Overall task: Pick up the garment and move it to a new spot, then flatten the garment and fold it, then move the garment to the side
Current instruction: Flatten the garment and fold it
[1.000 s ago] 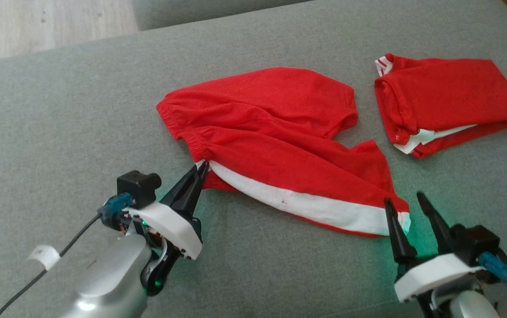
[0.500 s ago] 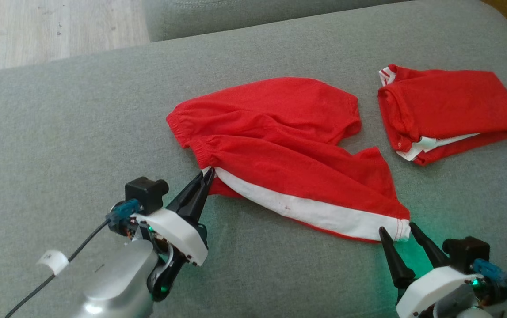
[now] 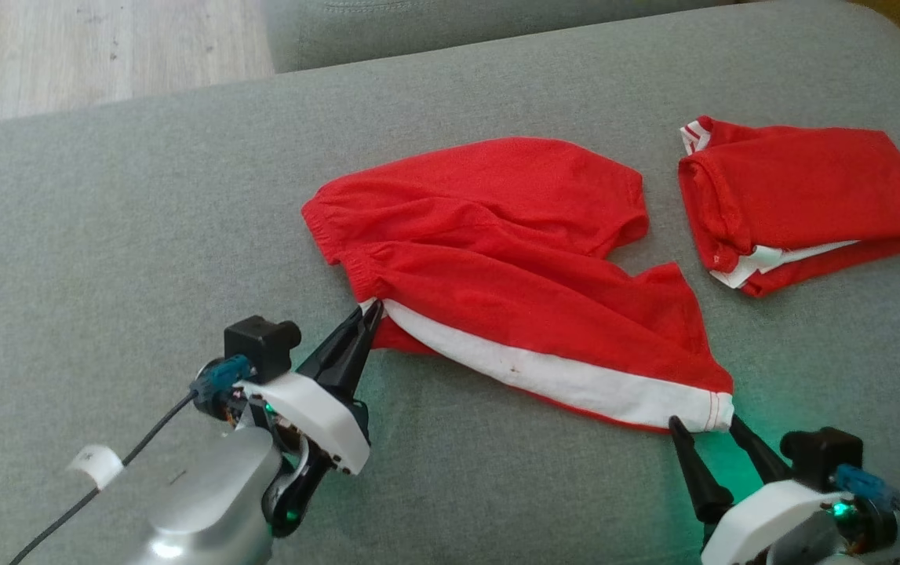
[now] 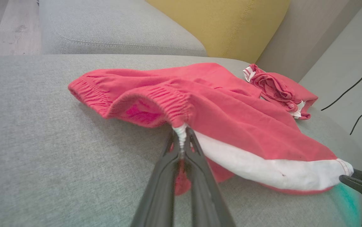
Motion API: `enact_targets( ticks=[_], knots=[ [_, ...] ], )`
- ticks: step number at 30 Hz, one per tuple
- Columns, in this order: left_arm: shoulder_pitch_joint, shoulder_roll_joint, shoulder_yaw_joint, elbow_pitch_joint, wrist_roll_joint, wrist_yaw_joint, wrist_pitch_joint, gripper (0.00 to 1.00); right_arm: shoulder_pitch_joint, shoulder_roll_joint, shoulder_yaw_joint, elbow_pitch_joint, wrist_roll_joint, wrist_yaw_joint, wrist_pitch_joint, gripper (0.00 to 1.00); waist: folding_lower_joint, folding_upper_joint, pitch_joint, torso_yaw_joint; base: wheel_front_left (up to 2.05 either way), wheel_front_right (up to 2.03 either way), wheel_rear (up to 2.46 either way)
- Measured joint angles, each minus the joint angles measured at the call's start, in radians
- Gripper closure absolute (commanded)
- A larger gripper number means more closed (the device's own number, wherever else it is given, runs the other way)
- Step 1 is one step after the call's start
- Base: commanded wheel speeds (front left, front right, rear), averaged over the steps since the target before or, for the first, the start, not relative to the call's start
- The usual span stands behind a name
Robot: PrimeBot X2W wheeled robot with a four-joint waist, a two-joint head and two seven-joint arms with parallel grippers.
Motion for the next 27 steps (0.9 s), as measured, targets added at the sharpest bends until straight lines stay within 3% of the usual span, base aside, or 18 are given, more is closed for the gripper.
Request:
enact_targets(
  ticks=[5,6,7,8,19,27],
  knots=[
    [0.000,0.001,-0.003,-0.001,0.000,0.000,0.000,1.00,-0.006,0.000,0.024,0.009,0.000,0.000,0.000,0.00,0.0001,0.0000,0.008,0.006,0.00,0.00,0.00],
    [0.000,0.001,-0.004,-0.001,0.000,0.000,0.000,1.00,-0.008,0.001,0.031,0.011,0.001,0.000,-0.001,0.10,0.0001,0.0000,0.009,0.008,0.00,0.00,0.00],
    [0.000,0.001,-0.004,-0.001,0.000,0.000,0.000,1.00,-0.011,0.001,0.036,0.012,0.004,0.000,-0.003,0.59,0.0001,0.0000,0.010,0.009,0.00,0.00,0.00],
    [0.000,0.002,-0.005,-0.001,0.000,0.000,0.000,1.00,-0.015,0.001,0.039,0.012,0.006,0.000,-0.007,1.00,0.0001,0.0000,0.010,0.011,0.00,0.00,0.00],
    [0.002,0.038,-0.018,-0.015,-0.005,0.000,0.003,1.00,-0.081,-0.019,0.040,-0.034,-0.002,0.000,-0.129,1.00,0.0001,0.0000,-0.031,0.028,0.00,0.00,0.00],
    [0.005,0.133,-0.012,-0.154,0.003,0.012,0.021,1.00,-0.231,-0.092,0.043,-0.133,-0.013,0.000,-0.174,1.00,0.0000,0.0000,-0.103,0.038,0.00,0.00,0.00]
  ],
)
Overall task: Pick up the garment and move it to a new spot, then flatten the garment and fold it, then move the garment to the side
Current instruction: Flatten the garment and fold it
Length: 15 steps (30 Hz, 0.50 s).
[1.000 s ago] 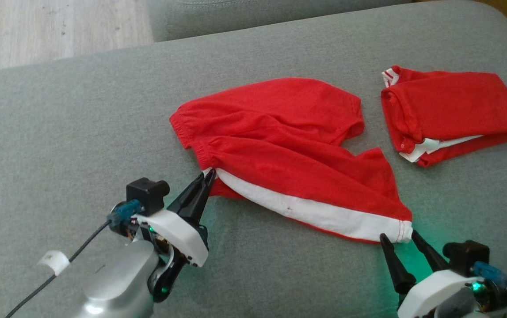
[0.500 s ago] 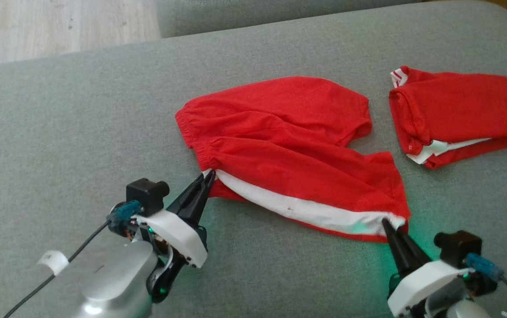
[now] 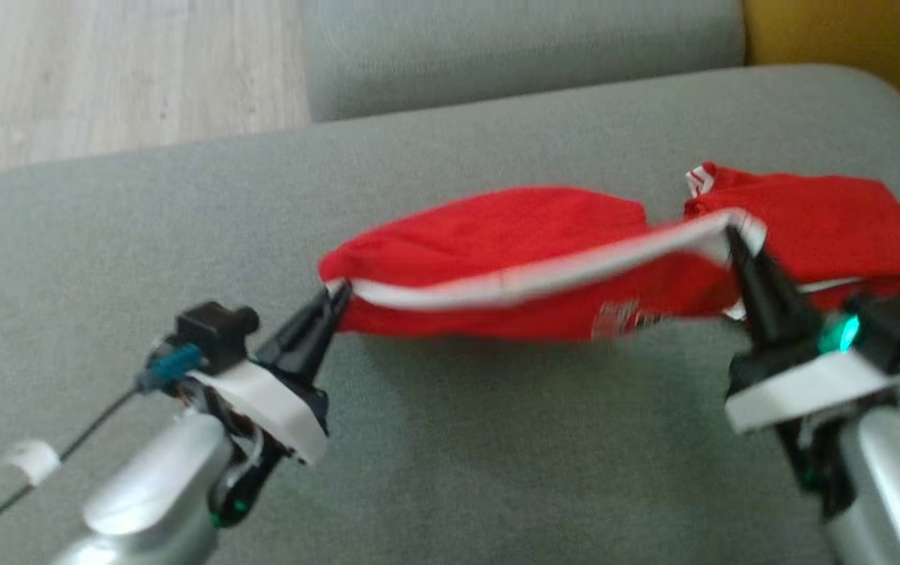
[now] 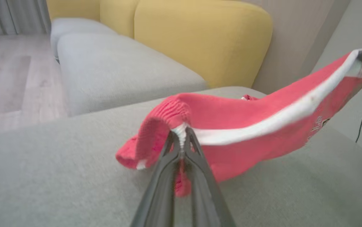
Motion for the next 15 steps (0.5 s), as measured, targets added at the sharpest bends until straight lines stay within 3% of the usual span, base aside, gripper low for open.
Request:
enact_targets(
  ticks=[8,15],
  knots=[
    [-0.045,0.107,0.059,-0.233,0.016,0.063,0.036,1.00,-0.158,-0.081,0.013,-0.086,-0.004,0.000,-0.002,1.00,0.0000,0.0000,-0.070,0.007,0.00,0.00,0.00],
    [-0.040,0.174,0.096,-0.469,0.053,0.173,0.050,1.00,-0.168,-0.102,-0.034,-0.197,0.013,0.000,0.027,1.00,0.0000,0.0000,-0.107,0.031,0.00,0.00,0.00]
  ],
)
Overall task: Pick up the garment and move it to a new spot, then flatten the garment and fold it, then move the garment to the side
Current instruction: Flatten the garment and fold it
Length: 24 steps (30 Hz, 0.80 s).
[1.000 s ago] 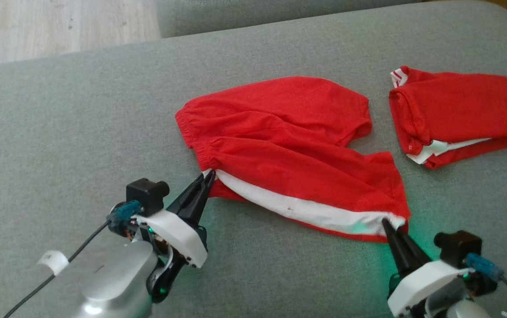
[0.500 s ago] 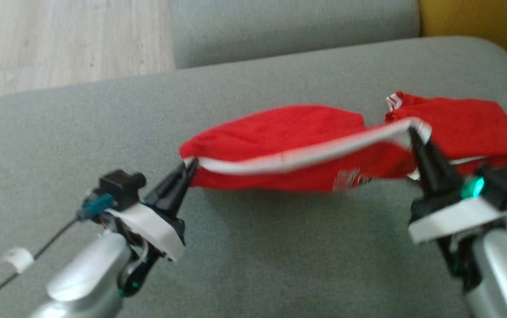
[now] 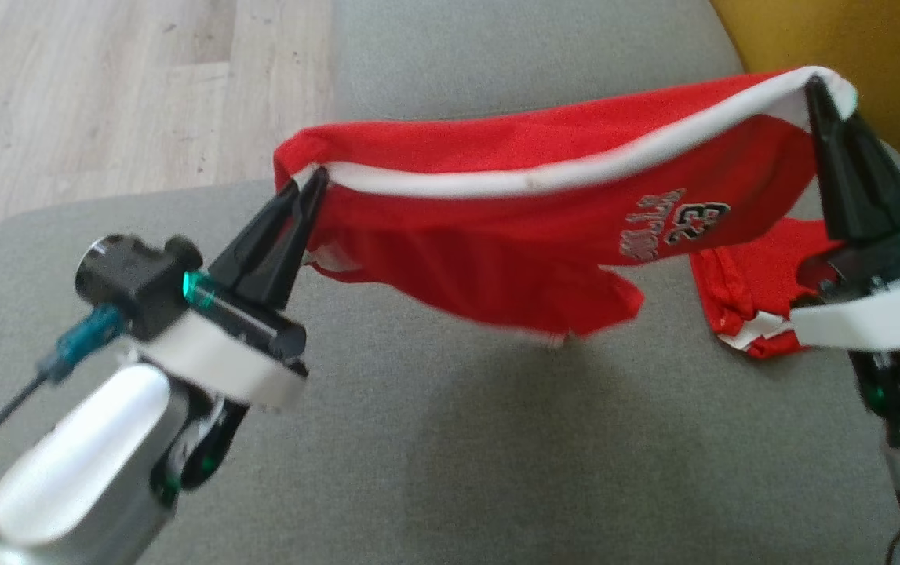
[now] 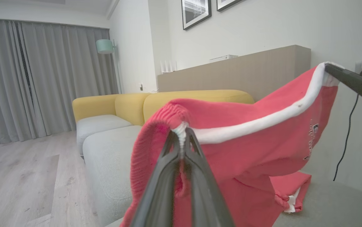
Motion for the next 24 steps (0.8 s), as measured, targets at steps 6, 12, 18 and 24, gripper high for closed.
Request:
enact_targets(
  ticks=[6,12,18,24],
  knots=[
    [0.091,0.091,0.002,-0.202,0.015,0.068,0.065,1.00,0.099,0.006,-0.055,-0.119,-0.021,0.000,0.058,1.00,-0.0001,0.0000,-0.013,0.021,0.00,0.00,0.00],
    [0.068,0.128,0.018,-0.277,-0.004,0.088,0.157,1.00,0.090,0.019,-0.092,-0.162,-0.048,0.000,0.132,1.00,0.0000,0.0000,0.019,0.037,0.00,0.00,0.00],
    [-0.116,0.078,0.048,-0.104,-0.080,0.009,0.215,1.00,-0.136,0.012,-0.063,-0.038,-0.007,0.000,0.172,1.00,0.0001,0.0000,0.113,0.043,0.00,0.00,0.00],
    [-0.498,-0.011,0.085,0.208,-0.039,-0.116,0.198,1.00,-0.594,-0.037,0.061,0.242,-0.010,0.000,0.133,1.00,0.0005,-0.0001,0.272,0.040,0.00,0.00,0.00]
  ],
)
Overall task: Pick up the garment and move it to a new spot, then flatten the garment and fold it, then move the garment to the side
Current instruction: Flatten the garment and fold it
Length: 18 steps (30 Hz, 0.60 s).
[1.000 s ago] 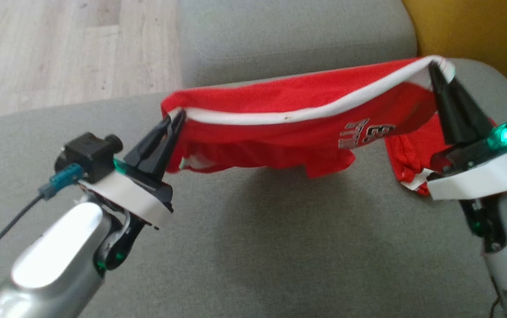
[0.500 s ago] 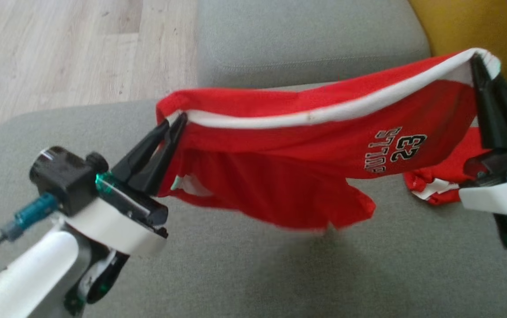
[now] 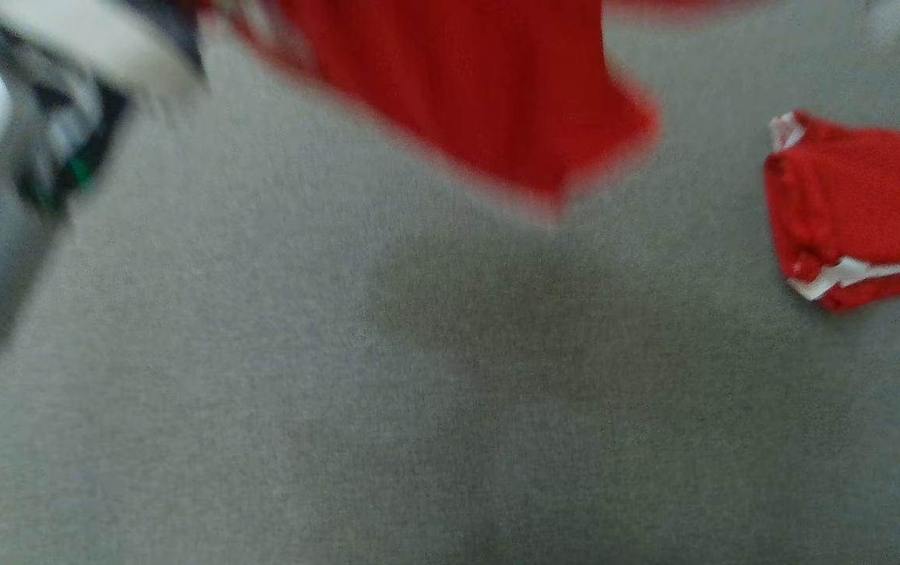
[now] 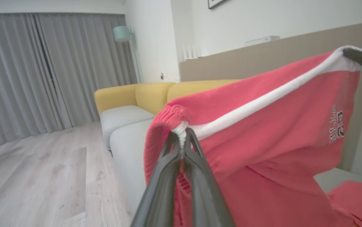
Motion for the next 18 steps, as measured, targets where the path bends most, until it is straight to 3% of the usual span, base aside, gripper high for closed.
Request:
enact_targets(
  ticks=[6,11,14,18],
  knots=[
    [-0.267,-0.095,0.045,0.287,0.031,-0.052,-0.165,1.00,-0.330,0.039,0.053,0.317,-0.041,0.000,-0.129,1.00,0.0001,0.0000,0.146,-0.009,0.00,0.00,0.00],
    [-0.300,-0.156,0.031,0.417,0.059,-0.068,-0.306,1.00,-0.386,0.076,0.081,0.486,-0.048,0.000,-0.204,1.00,-0.0001,-0.0001,0.215,-0.014,0.00,0.00,0.00],
    [-0.276,-0.211,-0.016,0.520,0.048,-0.075,-0.339,1.00,-0.374,0.081,0.141,0.631,-0.027,0.000,-0.245,1.00,0.0001,-0.0001,0.256,-0.010,0.00,0.00,0.00],
    [-0.183,-0.237,-0.087,0.540,-0.013,-0.077,-0.352,1.00,-0.315,0.055,0.242,0.721,0.011,0.000,-0.247,1.00,-0.0005,0.0000,0.257,0.006,0.00,0.00,0.00]
  ],
)
